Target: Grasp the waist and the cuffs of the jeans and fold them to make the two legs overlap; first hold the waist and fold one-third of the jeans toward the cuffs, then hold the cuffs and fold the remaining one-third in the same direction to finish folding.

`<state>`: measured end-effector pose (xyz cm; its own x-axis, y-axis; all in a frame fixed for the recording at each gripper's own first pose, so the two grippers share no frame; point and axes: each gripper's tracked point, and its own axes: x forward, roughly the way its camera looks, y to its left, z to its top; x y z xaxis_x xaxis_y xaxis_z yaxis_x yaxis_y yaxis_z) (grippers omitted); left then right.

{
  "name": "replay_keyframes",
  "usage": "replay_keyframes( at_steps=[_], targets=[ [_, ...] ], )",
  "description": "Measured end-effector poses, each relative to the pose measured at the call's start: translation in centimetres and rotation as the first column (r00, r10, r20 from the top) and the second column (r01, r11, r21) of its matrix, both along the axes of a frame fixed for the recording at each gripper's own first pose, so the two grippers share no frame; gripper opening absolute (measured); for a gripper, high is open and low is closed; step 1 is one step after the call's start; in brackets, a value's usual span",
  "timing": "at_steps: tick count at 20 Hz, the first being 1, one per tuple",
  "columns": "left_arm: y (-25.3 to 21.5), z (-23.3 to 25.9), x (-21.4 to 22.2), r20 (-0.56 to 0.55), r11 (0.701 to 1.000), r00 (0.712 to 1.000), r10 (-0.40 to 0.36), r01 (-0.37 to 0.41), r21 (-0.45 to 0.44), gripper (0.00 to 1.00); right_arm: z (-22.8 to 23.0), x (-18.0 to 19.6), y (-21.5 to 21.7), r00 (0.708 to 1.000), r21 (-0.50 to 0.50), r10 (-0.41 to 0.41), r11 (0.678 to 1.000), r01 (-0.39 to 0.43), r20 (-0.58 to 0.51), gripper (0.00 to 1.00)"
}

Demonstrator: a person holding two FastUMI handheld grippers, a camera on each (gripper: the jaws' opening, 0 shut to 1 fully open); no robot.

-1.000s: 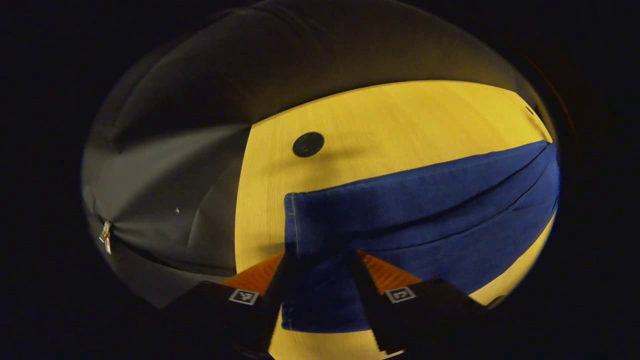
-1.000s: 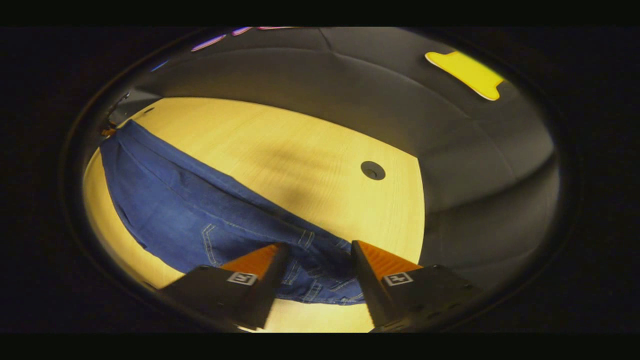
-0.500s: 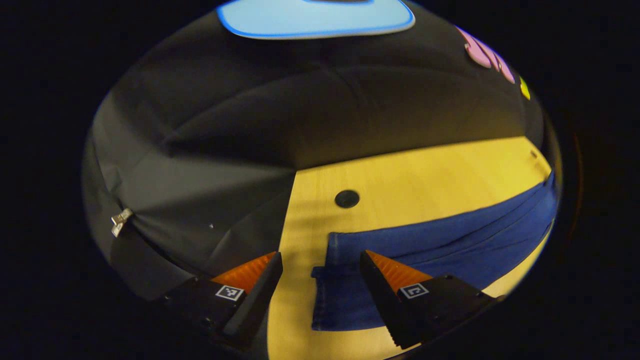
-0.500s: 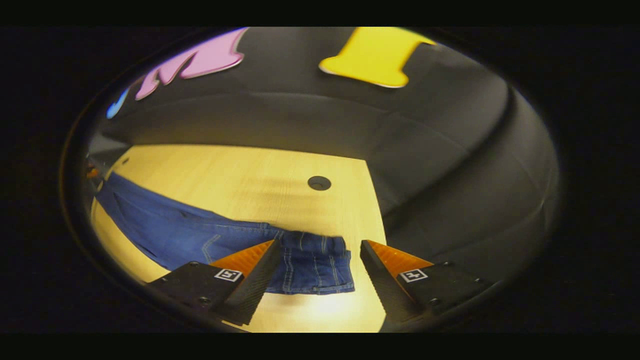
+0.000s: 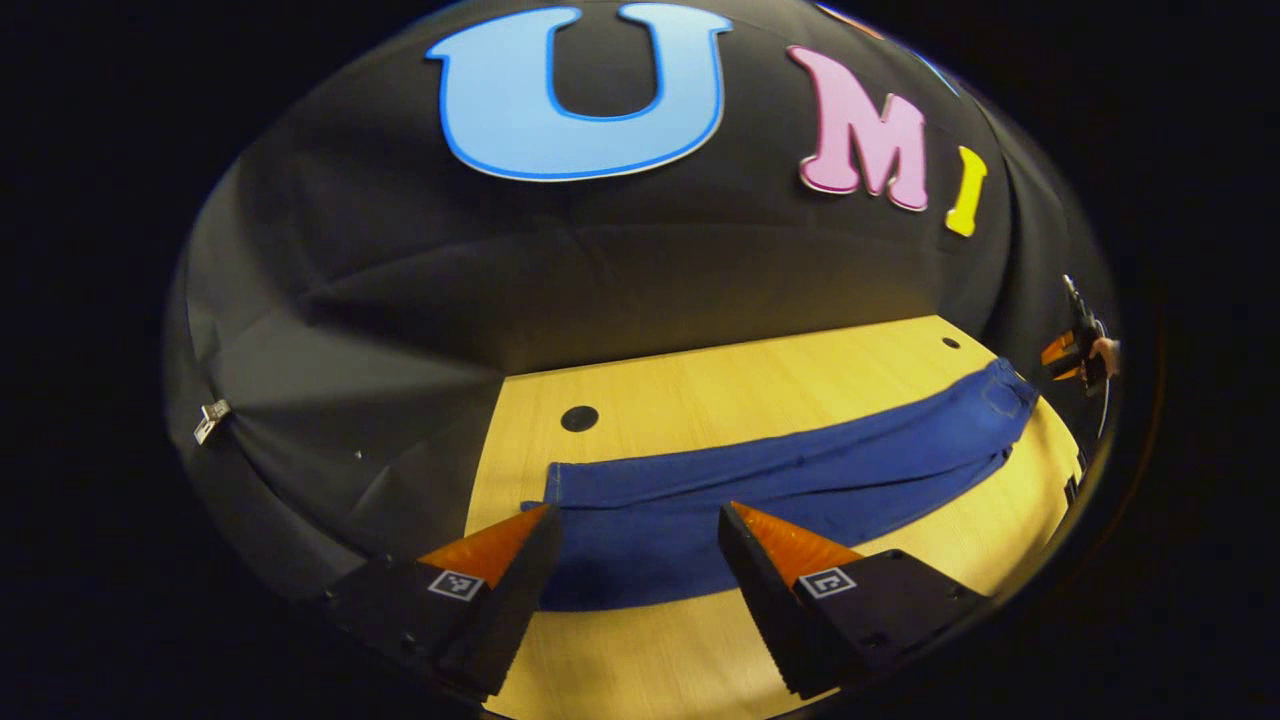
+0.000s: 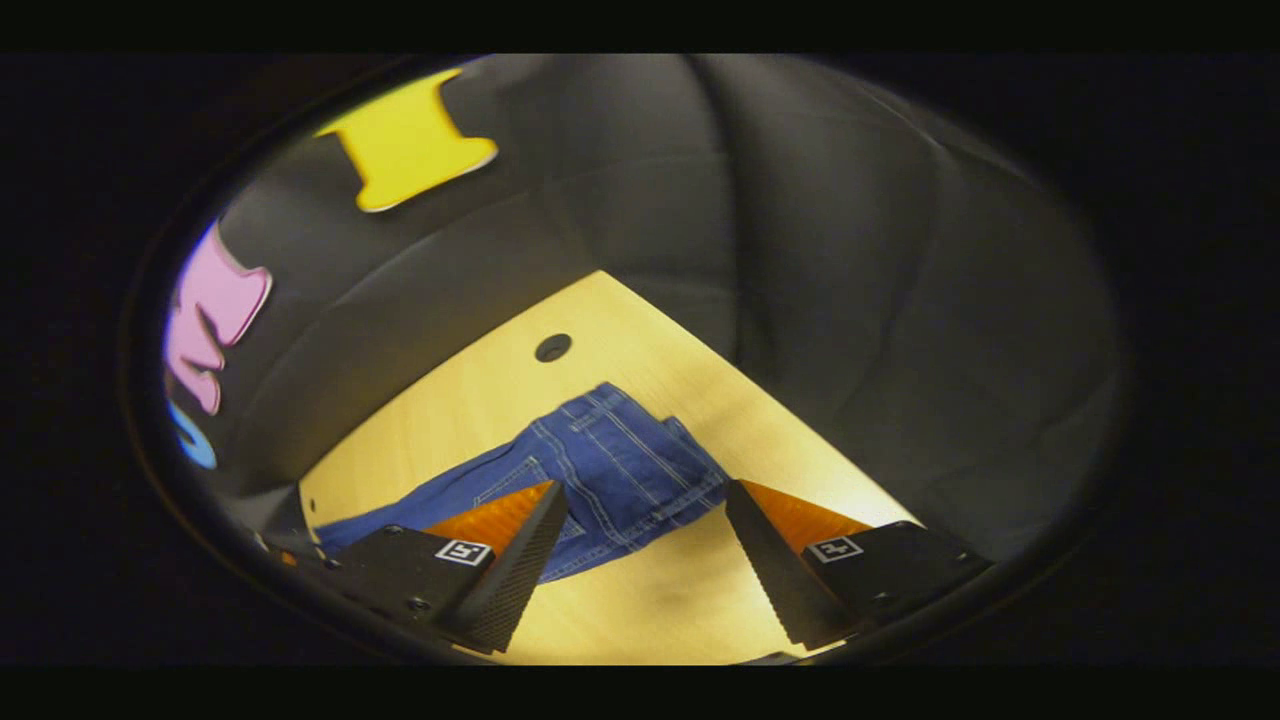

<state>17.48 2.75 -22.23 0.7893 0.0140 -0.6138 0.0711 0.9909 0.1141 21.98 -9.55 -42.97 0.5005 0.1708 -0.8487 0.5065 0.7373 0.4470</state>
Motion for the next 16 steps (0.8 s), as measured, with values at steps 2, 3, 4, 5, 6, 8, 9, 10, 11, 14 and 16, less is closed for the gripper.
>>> replay_keyframes(
  at_steps=[2,3,4,5,6,8,9,10,11,14,16],
  targets=[
    [-1.2,1.1,-1.4,0.025,0.999,1.0,-0.01,0.011,-0.04,0.98,-0.8,-0.8,-0.6,0.997,0.054,-0.068,0.996,0.07,-0.029,0.98],
    [-2.0,1.7,-1.7,0.037,0.998,0.999,-0.016,0.019,-0.058,0.98,-1.3,-1.0,-0.6,0.994,0.07,-0.098,0.992,0.101,-0.042,0.98],
    [-2.4,1.9,-2.1,0.046,0.997,0.999,-0.024,0.027,-0.067,0.98,-1.8,-1.2,-0.6,0.991,0.082,-0.122,0.989,0.126,-0.055,0.98],
    [-2.7,1.8,-2.5,0.043,0.997,0.999,-0.029,0.032,-0.069,0.98,-2.7,-1.2,-0.5,0.988,0.085,-0.137,0.986,0.143,-0.07,0.98],
    [-2.4,1.4,-3.0,0.032,0.998,0.999,-0.028,0.03,-0.062,0.98,-3.7,-1.2,-0.3,0.985,0.084,-0.148,0.984,0.156,-0.087,0.98],
    [-2.0,0.7,-3.9,0.003,0.999,1.0,-0.017,0.017,-0.037,0.98,-5.8,-1.5,0.3,0.976,0.07,-0.165,0.982,0.176,-0.142,0.98],
    [-1.8,0.2,-4.4,-0.014,0.999,1.0,-0.006,0.006,-0.032,0.98,-6.5,-1.3,0.5,0.972,0.071,-0.176,0.98,0.188,-0.153,0.98],
    [-1.7,-0.1,-4.9,-0.027,1.0,1.0,0.005,-0.005,-0.029,0.98,-6.9,-1.2,0.7,0.966,0.073,-0.193,0.975,0.208,-0.173,0.98],
    [-1.6,-0.4,-5.2,-0.037,1.0,0.999,0.016,-0.017,-0.026,0.98,-6.6,-0.2,0.5,0.962,0.067,-0.237,0.967,0.248,-0.136,0.98],
    [-1.5,-1.1,-6.0,-0.054,0.999,0.998,0.036,-0.038,-0.029,0.98,-7.1,1.3,0.6,0.95,0.086,-0.286,0.951,0.298,-0.129,0.92],
    [-1.6,-1.4,-6.2,-0.06,0.998,0.997,0.046,-0.048,-0.035,0.98,-8.0,0.8,0.6,0.947,0.04,-0.286,0.955,0.295,-0.147,0.72]
  ],
)
